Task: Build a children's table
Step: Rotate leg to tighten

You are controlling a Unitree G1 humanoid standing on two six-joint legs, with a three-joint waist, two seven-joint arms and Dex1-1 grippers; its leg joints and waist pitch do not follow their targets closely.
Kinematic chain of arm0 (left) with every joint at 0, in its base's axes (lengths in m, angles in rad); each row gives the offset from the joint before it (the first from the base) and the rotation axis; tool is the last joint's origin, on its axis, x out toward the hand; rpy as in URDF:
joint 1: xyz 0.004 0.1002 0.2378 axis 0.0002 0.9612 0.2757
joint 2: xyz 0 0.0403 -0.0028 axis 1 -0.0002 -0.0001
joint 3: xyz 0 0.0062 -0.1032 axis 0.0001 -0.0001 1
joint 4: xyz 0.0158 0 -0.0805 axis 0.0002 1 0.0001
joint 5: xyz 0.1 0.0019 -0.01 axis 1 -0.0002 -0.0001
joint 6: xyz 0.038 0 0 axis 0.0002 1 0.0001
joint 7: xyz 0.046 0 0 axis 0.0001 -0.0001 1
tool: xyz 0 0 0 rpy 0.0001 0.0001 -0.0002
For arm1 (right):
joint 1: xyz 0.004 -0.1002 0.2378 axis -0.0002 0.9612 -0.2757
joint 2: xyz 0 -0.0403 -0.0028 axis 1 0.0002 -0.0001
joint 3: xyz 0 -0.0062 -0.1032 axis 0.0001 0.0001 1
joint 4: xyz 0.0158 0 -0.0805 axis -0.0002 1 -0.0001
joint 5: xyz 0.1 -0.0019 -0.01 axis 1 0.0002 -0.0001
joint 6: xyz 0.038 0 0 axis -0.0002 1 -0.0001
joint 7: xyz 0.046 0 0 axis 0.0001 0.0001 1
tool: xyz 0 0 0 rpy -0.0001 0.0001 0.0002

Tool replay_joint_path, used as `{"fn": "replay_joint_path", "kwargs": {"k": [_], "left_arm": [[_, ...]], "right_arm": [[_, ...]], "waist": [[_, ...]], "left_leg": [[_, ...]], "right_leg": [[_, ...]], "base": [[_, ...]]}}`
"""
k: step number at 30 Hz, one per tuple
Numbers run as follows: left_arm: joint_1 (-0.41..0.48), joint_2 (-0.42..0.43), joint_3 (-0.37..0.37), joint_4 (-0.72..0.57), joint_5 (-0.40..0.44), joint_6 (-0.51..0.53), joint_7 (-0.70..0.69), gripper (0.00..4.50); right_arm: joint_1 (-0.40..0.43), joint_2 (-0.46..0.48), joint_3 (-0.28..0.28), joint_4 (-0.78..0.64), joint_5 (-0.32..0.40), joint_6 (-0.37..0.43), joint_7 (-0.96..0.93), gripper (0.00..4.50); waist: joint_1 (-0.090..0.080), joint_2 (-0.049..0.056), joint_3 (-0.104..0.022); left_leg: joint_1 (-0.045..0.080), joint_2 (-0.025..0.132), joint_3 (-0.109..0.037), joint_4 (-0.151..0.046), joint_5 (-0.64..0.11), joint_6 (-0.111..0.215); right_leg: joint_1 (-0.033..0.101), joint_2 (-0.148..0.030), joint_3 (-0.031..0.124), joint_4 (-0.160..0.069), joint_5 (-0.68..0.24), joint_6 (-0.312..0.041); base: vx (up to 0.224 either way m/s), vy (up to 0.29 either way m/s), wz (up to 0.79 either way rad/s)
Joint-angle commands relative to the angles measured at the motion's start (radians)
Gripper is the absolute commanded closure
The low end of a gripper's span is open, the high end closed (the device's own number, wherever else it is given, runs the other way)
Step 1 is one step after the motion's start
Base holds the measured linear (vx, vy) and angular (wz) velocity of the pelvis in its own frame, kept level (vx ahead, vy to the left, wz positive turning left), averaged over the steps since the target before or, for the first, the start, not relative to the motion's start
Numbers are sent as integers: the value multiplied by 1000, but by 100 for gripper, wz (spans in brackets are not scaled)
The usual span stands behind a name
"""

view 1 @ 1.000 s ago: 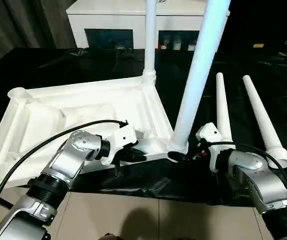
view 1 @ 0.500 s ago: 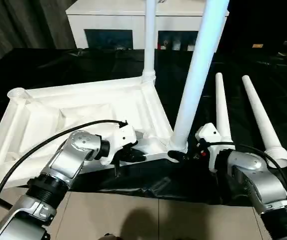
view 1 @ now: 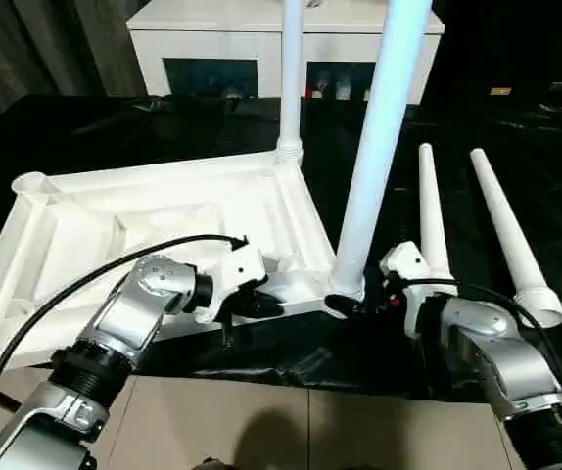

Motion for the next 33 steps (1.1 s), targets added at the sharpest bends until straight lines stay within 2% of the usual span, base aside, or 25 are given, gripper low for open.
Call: {"fn": "replay_joint_path", "kwargs": {"k": [1, 5, 11, 14, 19, 22, 33], "left_arm": [[2, -1, -21, -15, 7, 4, -16, 450], [-1, -1, -23, -11, 9, 3, -16, 450], [-6, -4, -21, -3, 12, -1, -13, 450], [-5, -5, -21, -3, 12, 0, -13, 450], [-5, -6, -21, -4, 10, 4, -17, 450], [-2, -5, -23, -7, 10, 5, -18, 450], [2, -4, -23, -6, 16, 15, -10, 450]], "right_arm": [[-10, 2, -14, -21, 12, -10, -8, 62], [-14, 0, -12, -13, 2, -13, -3, 62], [-12, -7, -6, -5, -4, -12, 4, 62], [-13, -5, -7, -3, 1, -13, 2, 100], [-16, 0, -6, 6, 2, -12, 5, 133], [-16, 3, -8, 10, 3, -12, 4, 162], [-16, 8, 2, 47, -32, -23, -30, 177]], "waist": [[0, -11, -73], [1, -11, -75], [1, -13, -73], [1, -13, -73], [2, -10, -75], [2, -12, -74], [2, -13, -74]], "left_leg": [[18, 34, -15, -74, -274, 27], [17, 34, -15, -72, -258, 30], [18, 33, -14, -73, -273, 30], [19, 34, -14, -73, -272, 28], [18, 33, -14, -71, -257, 32], [18, 33, -14, -71, -257, 34], [18, 34, -14, -71, -257, 32]], "right_leg": [[43, -29, 33, -64, -251, -215], [44, -28, 33, -60, -218, -224], [44, -29, 33, -63, -245, -220], [44, -28, 34, -63, -247, -217], [44, -28, 34, -60, -221, -225], [45, -28, 33, -60, -221, -227], [44, -28, 33, -60, -232, -223]], "base": [[0, 0, 0], [0, 0, 0], [0, 0, 0], [0, 0, 0], [0, 0, 0], [0, 0, 0], [0, 0, 0]]}}
